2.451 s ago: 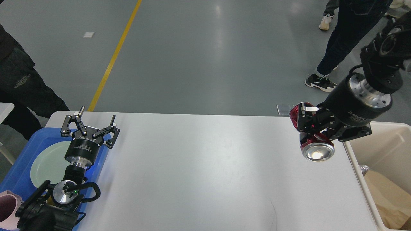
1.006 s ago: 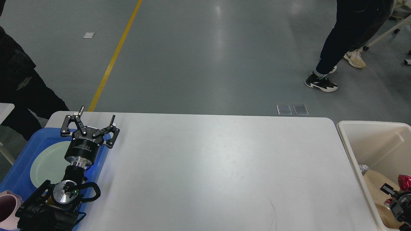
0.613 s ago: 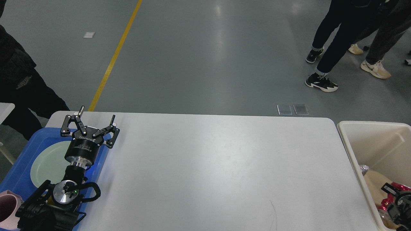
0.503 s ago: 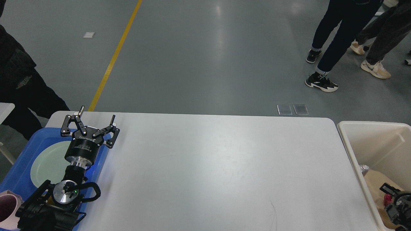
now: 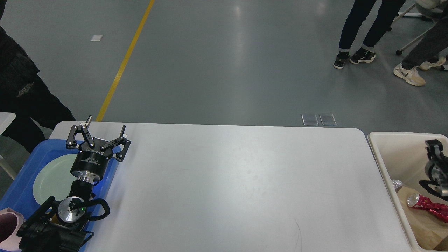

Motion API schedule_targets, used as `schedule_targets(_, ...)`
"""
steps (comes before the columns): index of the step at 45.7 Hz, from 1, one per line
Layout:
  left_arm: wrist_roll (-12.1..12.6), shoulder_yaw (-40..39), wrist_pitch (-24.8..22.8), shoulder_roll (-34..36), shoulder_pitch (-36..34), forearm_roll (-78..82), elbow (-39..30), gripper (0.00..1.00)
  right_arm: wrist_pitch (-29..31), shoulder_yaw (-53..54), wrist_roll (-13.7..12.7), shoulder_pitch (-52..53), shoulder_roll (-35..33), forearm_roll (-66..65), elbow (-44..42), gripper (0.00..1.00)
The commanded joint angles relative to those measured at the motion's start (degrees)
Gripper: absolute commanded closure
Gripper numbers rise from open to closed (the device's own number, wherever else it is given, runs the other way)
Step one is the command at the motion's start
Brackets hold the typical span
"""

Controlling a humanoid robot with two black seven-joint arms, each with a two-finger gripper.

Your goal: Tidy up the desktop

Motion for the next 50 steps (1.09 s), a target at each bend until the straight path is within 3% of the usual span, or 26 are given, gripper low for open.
schedule_targets(1,0.00,0.00,0.00,-0.05,-0.01,-0.01,0.00,0.04,0.32,19.16,0.11,3.08,-3.74,-0.09,10.05,0.00)
schedule_targets(7,0.00,0.00,0.00,0.04,-0.01,-0.01,0.00,0.04,0.67,40.42,0.20,-1.21,-9.11,-0.09,26.92,0.00)
schedule_targets(15,0.00,0.00,0.00,-0.05,0.08,-0.01,0.00,0.04,3.65,62.50,1.07,-15.10,-6.84,-3.94,41.35,0.00)
schedule_targets(19,0.00,0.00,0.00,-0.05,-0.01,-0.01,0.00,0.04,6.38,66.82,6.42,-19.49,-2.62,-8.51,44.70,0.00)
schedule_targets(28,0.00,0.00,0.00,-0.05,0.08,-0.01,0.00,0.04,8.40,69.46,24.35,-25.30,4.15,-16.78,46.29,0.00)
schedule_targets(33,0.00,0.00,0.00,-0.05,0.08,-0.01,-0.09,0.04,8.40,69.37,29.89,-26.80,6.09,-20.74,46.64,0.00)
schedule_targets(38,0.00,-0.09,0.00,-0.05,-0.01,-0.01,0.00,0.04,8.40,69.20,31.31,-28.29,7.67,-21.36,47.08,0.00)
schedule_targets(50,0.00,0.00,0.00,-0.05,-0.01,-0.01,0.00,0.04,7.97,69.64,31.22,-28.56,10.04,-20.92,46.55,0.00)
